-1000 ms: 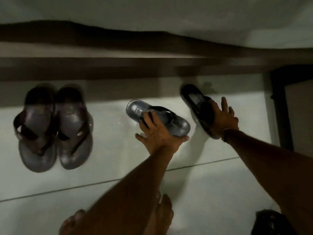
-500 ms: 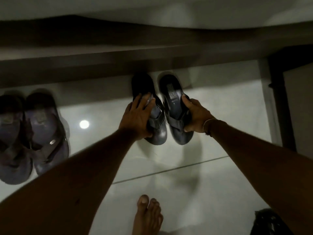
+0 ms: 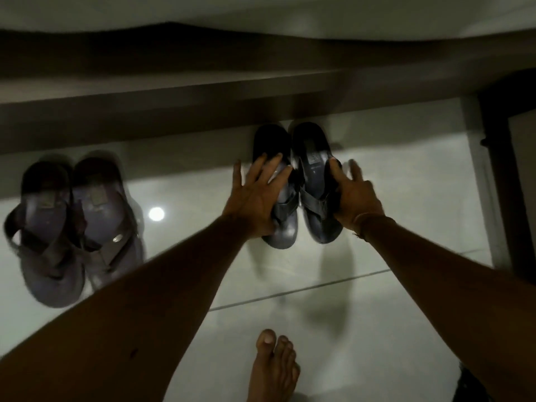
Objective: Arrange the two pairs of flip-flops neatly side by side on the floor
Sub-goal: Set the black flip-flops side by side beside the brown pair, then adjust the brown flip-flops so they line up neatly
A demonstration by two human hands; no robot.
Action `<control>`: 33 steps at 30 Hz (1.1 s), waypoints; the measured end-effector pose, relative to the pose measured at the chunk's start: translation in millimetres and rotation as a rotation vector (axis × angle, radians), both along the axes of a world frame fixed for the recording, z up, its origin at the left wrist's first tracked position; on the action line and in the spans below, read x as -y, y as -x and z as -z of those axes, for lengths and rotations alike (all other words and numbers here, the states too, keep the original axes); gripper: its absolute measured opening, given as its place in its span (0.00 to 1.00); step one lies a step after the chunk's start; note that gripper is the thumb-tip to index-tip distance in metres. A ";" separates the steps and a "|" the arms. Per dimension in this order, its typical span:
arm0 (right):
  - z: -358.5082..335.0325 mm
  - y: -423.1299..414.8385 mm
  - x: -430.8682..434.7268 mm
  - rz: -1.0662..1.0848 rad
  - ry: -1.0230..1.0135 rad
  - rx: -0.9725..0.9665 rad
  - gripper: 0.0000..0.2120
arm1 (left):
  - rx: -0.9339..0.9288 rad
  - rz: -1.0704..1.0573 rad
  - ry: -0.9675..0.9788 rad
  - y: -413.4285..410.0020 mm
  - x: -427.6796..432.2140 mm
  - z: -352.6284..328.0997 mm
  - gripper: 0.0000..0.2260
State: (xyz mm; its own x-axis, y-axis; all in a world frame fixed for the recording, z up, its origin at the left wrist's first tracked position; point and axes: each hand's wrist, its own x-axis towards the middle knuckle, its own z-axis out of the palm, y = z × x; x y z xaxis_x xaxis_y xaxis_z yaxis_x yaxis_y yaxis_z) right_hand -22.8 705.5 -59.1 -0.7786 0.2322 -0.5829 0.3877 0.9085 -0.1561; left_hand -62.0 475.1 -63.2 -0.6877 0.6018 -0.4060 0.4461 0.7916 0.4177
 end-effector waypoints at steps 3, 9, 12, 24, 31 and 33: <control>-15.8 -16.9 28.5 -0.009 -0.062 -0.254 0.45 | 0.021 -0.053 -0.155 -24.6 35.4 -23.5 0.61; -35.4 -65.3 188.6 -0.077 0.341 -0.240 0.44 | -0.023 -0.375 -0.140 -91.8 211.5 -59.3 0.61; -30.9 -65.2 274.1 -0.186 0.450 -0.112 0.47 | -0.007 -0.555 0.003 -105.7 319.0 -59.4 0.66; 6.3 -9.2 404.2 -0.357 0.231 0.018 0.65 | 0.200 -0.634 0.135 -58.9 451.3 -11.3 0.69; 6.3 -7.8 409.4 -0.383 0.155 0.005 0.63 | 0.093 -0.470 0.196 -39.0 443.1 -7.4 0.66; 6.8 -7.7 409.4 -0.381 0.153 0.008 0.63 | 0.115 -0.452 0.239 -38.0 438.4 -7.5 0.63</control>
